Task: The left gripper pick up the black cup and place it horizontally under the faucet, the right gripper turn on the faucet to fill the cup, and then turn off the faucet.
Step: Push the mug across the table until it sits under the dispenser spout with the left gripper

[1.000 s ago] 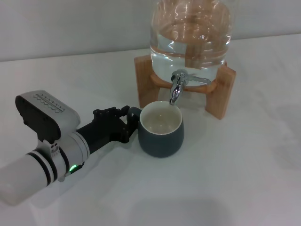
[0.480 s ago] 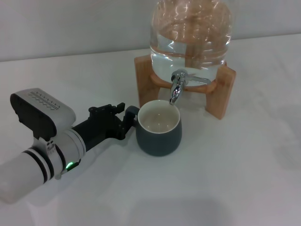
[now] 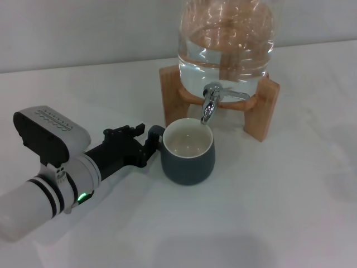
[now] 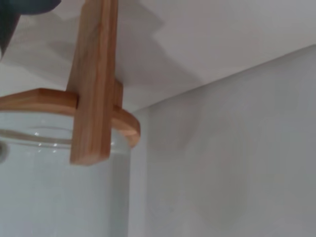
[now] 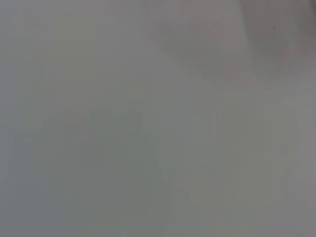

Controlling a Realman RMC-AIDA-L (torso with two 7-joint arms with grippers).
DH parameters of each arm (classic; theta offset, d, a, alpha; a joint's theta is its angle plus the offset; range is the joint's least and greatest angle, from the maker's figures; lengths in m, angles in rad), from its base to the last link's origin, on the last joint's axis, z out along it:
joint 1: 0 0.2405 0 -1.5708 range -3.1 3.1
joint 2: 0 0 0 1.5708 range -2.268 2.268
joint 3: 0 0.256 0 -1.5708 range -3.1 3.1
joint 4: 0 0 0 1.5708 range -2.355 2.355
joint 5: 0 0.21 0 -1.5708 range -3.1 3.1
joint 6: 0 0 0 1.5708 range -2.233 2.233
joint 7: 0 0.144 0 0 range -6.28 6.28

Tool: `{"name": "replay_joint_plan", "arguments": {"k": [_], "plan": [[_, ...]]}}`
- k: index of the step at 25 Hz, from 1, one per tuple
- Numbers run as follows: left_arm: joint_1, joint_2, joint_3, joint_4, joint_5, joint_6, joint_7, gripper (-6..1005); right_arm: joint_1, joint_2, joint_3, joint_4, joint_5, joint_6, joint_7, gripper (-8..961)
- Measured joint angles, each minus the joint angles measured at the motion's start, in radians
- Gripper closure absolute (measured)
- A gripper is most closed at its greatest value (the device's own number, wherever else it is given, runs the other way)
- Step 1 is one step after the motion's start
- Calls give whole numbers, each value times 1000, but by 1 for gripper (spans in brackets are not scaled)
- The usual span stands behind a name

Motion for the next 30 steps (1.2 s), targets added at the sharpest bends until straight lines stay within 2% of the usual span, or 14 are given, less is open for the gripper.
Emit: {"name": "replay_joint_plan", "arguments": {"k": [7,30], "plan": [[-12,-3,5,-3,0,6,0,600,0,0,0,0,0,0,-1,102],[-31,-8,17,-10,3,3,1,600,2,0,0,0,0,0,-4,102]]}}
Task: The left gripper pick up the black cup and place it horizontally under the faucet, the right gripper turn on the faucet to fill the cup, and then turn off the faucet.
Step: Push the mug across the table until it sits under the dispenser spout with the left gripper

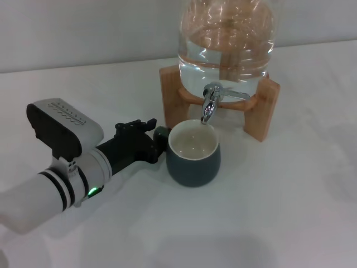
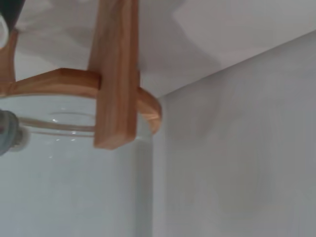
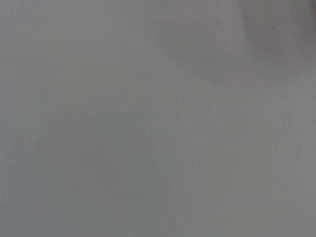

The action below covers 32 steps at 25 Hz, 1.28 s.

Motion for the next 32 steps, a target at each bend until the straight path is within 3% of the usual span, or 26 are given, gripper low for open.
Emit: {"name": "replay_joint_plan", "arguments": {"k": [32], "plan": [[13,0,6,-14,0,-1,0,600,3,0,0,1,0,-5,-7,103]]}}
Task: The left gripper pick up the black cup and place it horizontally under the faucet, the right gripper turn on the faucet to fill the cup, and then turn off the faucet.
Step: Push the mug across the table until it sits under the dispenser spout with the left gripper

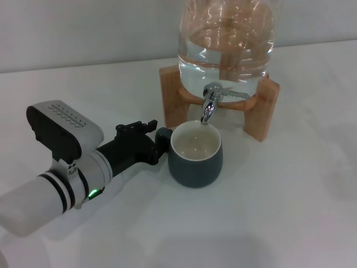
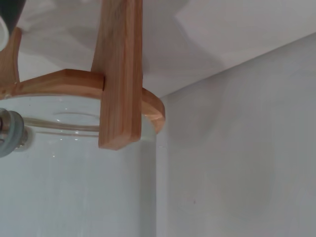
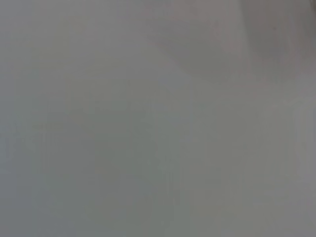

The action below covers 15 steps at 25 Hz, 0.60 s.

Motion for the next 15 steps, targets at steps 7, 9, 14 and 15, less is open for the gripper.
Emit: {"name": "replay_joint_plan", "arguments": {"k": [7,9,14,15], "plan": [[6,-1,-1,-3,-4,-1,7,600,0,0,0,0,0,0,0,102],[11,-1,-1,-3,-6,-1,21,600,0,0,0,0,0,0,0,101],[15,-4,0,-3,-7,0,37,600,-2,0,0,0,0,1,0,103],[16,-5,0,-3,-7,0,38,600,-2,0,0,0,0,1,0,103]]}}
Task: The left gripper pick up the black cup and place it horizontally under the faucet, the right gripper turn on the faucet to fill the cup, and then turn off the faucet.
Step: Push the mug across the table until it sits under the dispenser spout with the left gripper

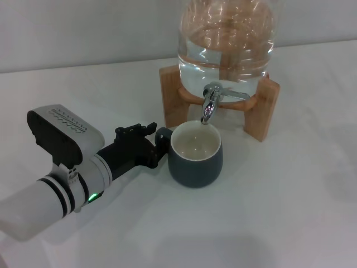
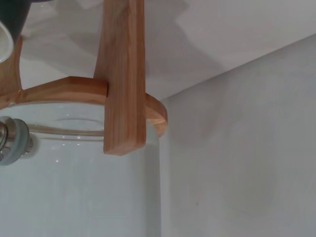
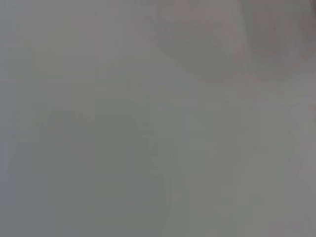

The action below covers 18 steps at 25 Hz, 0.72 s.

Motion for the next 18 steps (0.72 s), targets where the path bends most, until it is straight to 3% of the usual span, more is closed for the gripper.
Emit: {"name": "replay_joint_plan", "arguments": {"k": [18], "plan": [[15,-2,-2,0,-4,-9,23,600,6,0,0,17,0,-2,-14,102]]}}
